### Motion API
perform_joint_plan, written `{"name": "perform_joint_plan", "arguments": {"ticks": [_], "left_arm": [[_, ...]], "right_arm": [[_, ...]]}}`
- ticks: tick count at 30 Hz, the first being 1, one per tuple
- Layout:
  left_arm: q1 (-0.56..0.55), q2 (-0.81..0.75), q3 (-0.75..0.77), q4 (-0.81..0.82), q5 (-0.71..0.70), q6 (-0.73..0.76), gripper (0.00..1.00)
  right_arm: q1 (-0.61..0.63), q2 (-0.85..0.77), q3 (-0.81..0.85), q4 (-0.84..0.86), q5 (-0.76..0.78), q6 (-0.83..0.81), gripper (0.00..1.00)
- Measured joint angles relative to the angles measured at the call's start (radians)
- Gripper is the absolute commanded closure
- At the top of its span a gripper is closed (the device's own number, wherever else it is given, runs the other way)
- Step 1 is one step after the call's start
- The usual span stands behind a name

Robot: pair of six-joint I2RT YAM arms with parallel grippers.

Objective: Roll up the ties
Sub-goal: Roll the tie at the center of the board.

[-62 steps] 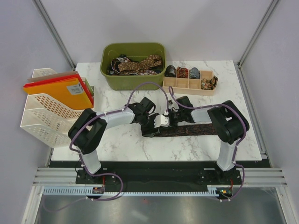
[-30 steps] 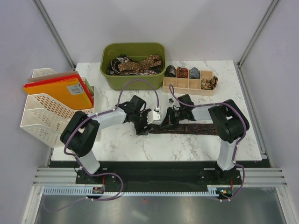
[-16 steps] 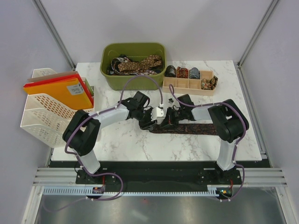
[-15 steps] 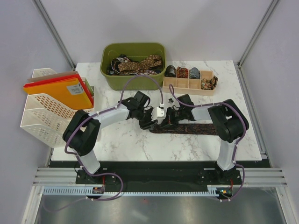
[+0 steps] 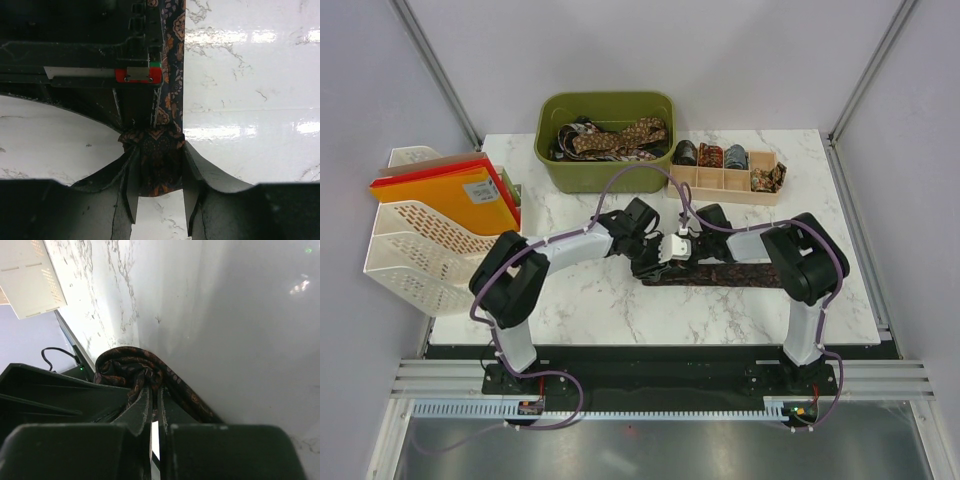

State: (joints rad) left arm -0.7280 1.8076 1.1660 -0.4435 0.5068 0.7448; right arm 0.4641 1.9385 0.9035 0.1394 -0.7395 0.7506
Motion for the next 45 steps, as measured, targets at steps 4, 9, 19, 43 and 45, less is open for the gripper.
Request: {"name": "perform_joint_plan", "arguments": {"ticks": [4, 9, 19, 43, 45], "left_arm": [[-0.011, 0.015, 0.024, -0.022, -0.028, -0.005, 0.59], [-0.019, 0.035, 0.041, -0.037, -0.049, -0.005, 0.62], [-0.022, 0.084, 0.074, -0.073, -0.084, -0.004, 0.64], [-0.025, 0.093, 0.088, -0.087, -0.089, -0.003, 0.63], [-0.026, 0.093, 0.089, -0.088, -0.09, -0.003, 0.63]], "right_arm": [[-0.009, 0.0, -0.004, 0.003, -0.007, 0.014, 0.89], [-0.034, -0.002, -0.003, -0.024, -0.026, 0.009, 0.75], [-0.088, -0.037, 0.01, -0.119, -0.048, -0.011, 0.67], [-0.071, -0.067, 0.0, -0.099, -0.075, -0.009, 0.74], [-0.068, -0.06, 0.0, -0.102, -0.076, -0.018, 0.78]]}}
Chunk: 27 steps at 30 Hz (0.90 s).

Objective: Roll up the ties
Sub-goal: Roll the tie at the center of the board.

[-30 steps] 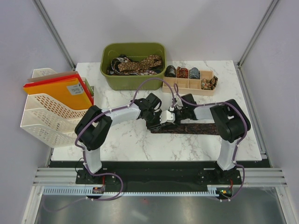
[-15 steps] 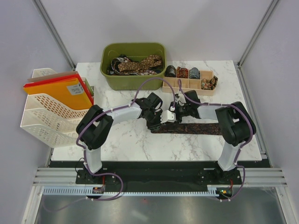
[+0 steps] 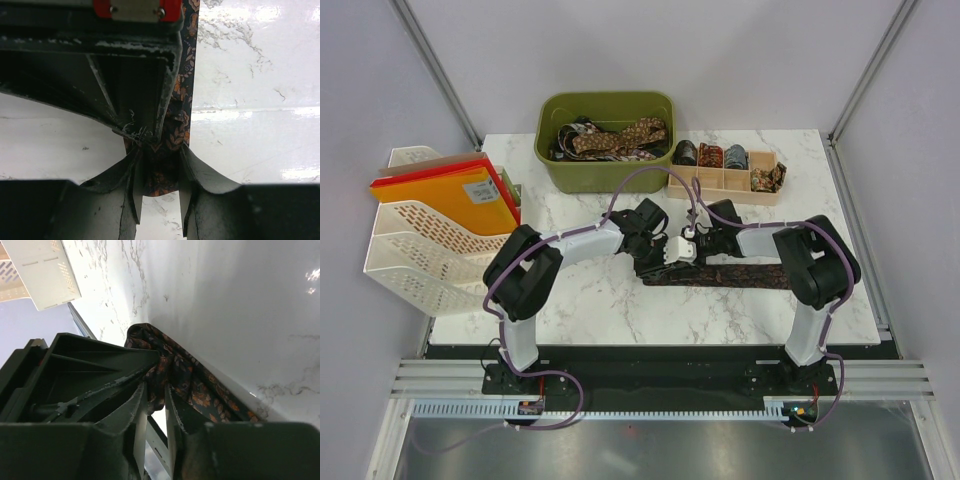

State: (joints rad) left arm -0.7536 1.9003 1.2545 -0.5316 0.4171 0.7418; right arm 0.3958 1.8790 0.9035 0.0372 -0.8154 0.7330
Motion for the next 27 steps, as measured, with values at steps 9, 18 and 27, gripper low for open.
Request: {"name": "perform_joint_plan", "arguments": {"ticks": [9, 18, 27], "left_arm": [[-0.002, -0.001, 0.001, -0.002, -0.008, 0.001, 0.6], [-0.019, -0.002, 0.031, -0.034, -0.019, -0.001, 0.51], [-0.026, 0.005, 0.06, -0.069, -0.012, -0.007, 0.3]], "right_arm": [[-0.001, 0.001, 0.0, -0.005, -0.008, -0.023, 1.0], [-0.023, 0.007, 0.016, -0.076, -0.007, -0.102, 1.0], [-0.055, 0.032, 0.023, -0.116, -0.006, -0.161, 1.0]]}}
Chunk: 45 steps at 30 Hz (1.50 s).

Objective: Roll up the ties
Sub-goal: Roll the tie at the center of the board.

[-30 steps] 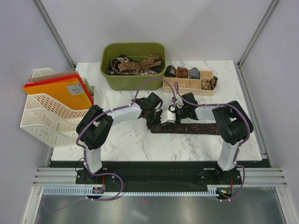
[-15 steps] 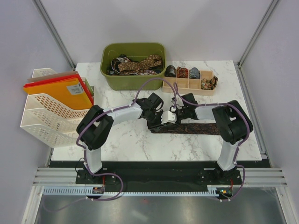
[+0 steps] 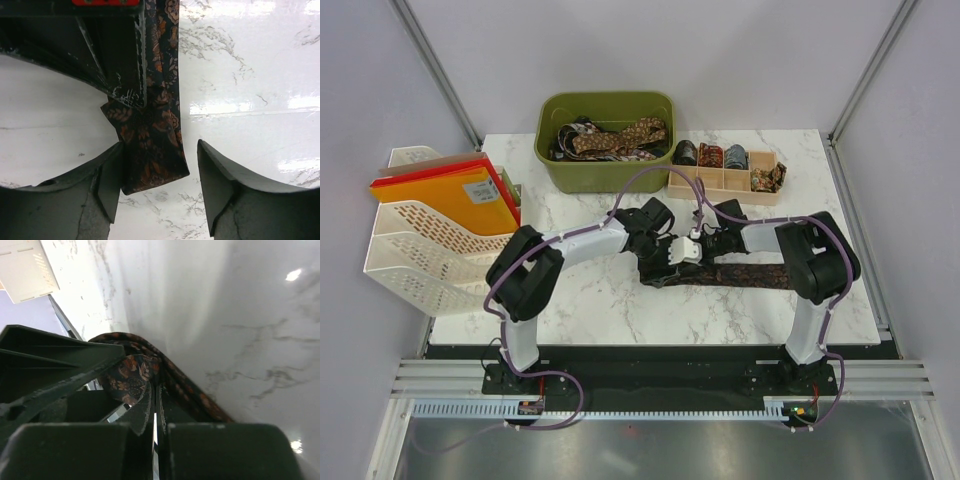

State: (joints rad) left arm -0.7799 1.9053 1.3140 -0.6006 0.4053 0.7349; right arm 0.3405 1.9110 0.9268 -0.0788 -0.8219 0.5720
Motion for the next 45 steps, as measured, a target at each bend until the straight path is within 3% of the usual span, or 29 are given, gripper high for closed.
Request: {"name": "perform_joint_plan", "arguments": {"ticks": [6, 17, 22, 26, 29, 45], "left_arm": [[0.038, -0.021, -0.009, 0.001, 0.016, -0.003, 0.24], [0.073, -0.076, -0.101, 0.058, 0.056, -0.003, 0.2], [0.071, -0.071, -0.111, 0.1, 0.07, -0.011, 0.31], [0.071, -0.066, -0.111, 0.118, 0.068, -0.014, 0.5], [0.071, -0.066, -0.112, 0.117, 0.068, -0.013, 0.57], [0.052, -0.033, -0.067, 0.077, 0.053, -0.028, 0.55]], "right_arm": [[-0.021, 0.011, 0.005, -0.024, 0.002, -0.023, 1.0], [-0.023, 0.018, 0.009, -0.029, -0.005, -0.021, 1.0], [-0.017, 0.017, -0.004, -0.003, -0.01, -0.002, 1.0], [0.002, 0.016, -0.011, 0.029, -0.005, 0.026, 1.0], [0.026, 0.016, -0.015, 0.064, 0.008, 0.058, 1.0], [0.089, 0.018, -0.035, 0.192, 0.058, 0.186, 0.97]]}}
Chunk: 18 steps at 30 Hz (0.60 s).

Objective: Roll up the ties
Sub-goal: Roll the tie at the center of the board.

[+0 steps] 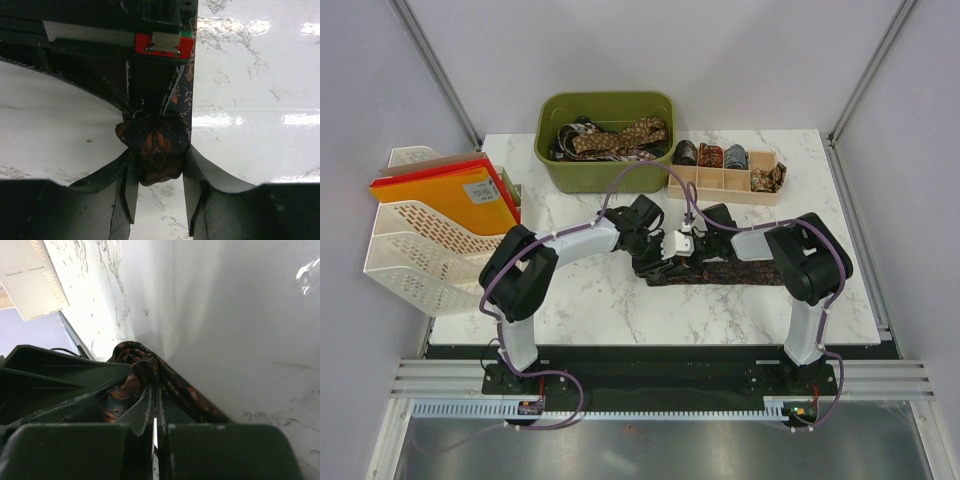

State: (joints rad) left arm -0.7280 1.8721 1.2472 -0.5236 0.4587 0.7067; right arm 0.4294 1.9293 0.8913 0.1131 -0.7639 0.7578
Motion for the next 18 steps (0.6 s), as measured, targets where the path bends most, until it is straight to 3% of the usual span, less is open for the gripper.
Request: {"name": "perform_joint_plan", "arguments": {"ticks": [9, 14, 18], "left_arm": [[-0.008, 0.06, 0.067, -0.064, -0.013, -0.003, 0.59], [-0.01, 0.076, 0.077, -0.075, -0.016, -0.001, 0.6], [-0.011, 0.084, 0.088, -0.085, -0.017, 0.006, 0.6]], "right_arm": [[-0.011, -0.002, 0.001, -0.016, -0.002, -0.003, 0.79], [-0.048, -0.009, 0.027, -0.085, -0.016, -0.038, 0.63], [-0.077, -0.035, 0.034, -0.129, -0.027, -0.057, 0.58]]}}
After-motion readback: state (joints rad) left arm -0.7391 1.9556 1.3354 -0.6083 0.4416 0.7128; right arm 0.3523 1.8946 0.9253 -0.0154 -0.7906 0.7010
